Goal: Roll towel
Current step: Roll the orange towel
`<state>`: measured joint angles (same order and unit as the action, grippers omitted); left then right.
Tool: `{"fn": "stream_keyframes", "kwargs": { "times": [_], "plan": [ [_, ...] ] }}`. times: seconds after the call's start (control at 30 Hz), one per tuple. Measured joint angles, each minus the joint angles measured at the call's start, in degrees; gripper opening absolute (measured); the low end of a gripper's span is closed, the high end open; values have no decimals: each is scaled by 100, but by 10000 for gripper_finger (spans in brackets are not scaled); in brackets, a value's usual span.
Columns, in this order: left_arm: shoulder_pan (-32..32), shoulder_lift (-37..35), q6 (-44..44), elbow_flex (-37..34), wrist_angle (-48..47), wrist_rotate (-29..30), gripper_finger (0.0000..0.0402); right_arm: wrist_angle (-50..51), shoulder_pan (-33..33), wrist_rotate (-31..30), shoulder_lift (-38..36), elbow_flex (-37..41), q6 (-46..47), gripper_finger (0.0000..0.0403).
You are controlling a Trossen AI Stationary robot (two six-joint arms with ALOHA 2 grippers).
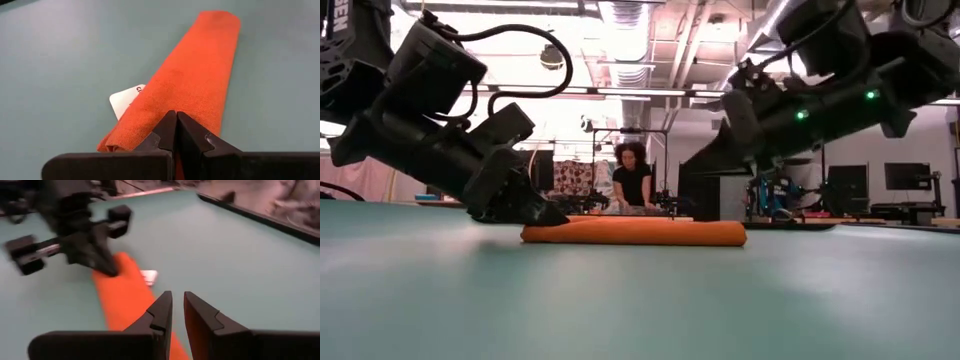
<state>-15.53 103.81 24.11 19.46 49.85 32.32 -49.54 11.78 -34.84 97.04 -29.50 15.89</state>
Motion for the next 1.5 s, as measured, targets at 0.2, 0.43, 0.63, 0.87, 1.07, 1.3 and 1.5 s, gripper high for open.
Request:
{"fn": "stream_keyframes", "kwargs": {
  "times": [0.2, 0.43, 0.63, 0.87, 1.07, 1.3, 1.5],
  "plan": [
    [0, 9, 188, -7, 113, -49, 0, -1331, 113, 355, 852, -8, -379, 73],
    [-2, 9, 612, -2, 133, -283, 0, -2322, -42, 405, 1946, -12, 36, 73],
    [-2, 13, 704, -4, 135, -344, 0, -2459, -95, 433, 2549, -30, 731, 73],
    [-2, 13, 799, -4, 117, -453, 0, -2404, -91, 414, 2645, -34, 943, 73],
    [-36, -272, 677, -18, 150, -679, 0, -2314, -95, 434, 2452, -26, 947, 73],
    [-37, -1363, 145, -20, -457, -607, 0, -2252, -99, 502, 2138, -16, 907, 73],
    [-75, -1869, 97, -21, -1200, -115, 0, -2200, -91, 551, 1523, -1, 782, 73]
  ]
}}
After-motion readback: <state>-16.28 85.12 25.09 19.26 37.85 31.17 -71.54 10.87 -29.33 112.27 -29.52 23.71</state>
